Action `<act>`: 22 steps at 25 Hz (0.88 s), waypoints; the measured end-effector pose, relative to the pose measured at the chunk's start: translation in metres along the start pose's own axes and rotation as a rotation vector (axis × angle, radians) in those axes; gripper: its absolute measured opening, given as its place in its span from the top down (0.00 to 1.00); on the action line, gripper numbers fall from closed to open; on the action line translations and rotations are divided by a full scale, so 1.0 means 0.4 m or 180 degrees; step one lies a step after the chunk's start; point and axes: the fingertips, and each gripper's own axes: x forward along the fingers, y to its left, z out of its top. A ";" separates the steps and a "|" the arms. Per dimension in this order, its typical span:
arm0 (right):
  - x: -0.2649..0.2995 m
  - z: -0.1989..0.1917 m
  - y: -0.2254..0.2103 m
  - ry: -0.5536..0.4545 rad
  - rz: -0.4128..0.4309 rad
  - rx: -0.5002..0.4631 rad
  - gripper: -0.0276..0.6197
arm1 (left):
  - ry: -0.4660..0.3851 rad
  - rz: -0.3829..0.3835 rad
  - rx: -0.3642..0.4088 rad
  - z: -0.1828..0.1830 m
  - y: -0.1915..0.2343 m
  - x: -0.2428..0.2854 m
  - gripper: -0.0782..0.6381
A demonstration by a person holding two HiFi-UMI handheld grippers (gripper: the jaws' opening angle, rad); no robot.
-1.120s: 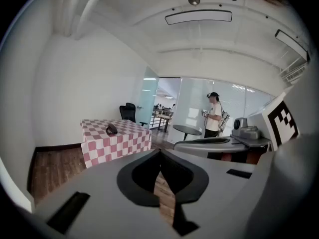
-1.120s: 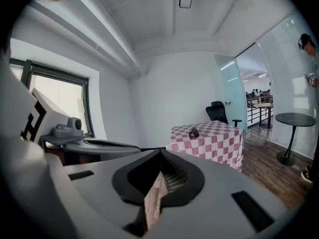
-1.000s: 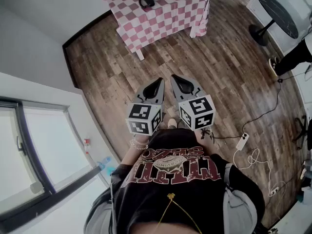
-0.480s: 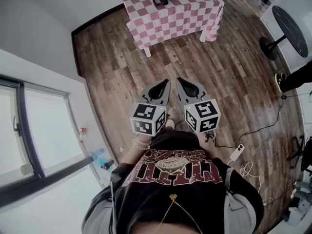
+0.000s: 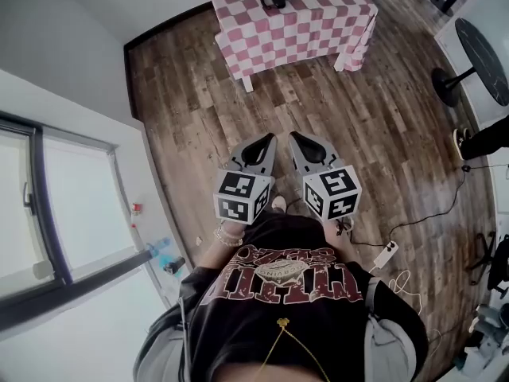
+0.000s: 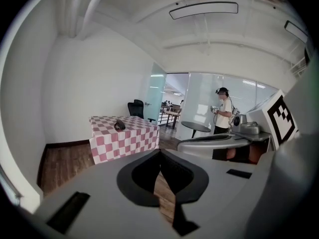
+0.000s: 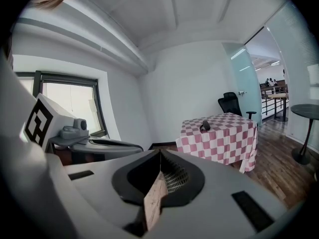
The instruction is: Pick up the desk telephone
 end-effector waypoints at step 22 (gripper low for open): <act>0.248 0.120 -0.104 -0.0038 -0.0232 0.0012 0.93 | -0.0123 -0.0333 0.0054 0.129 0.207 0.182 0.88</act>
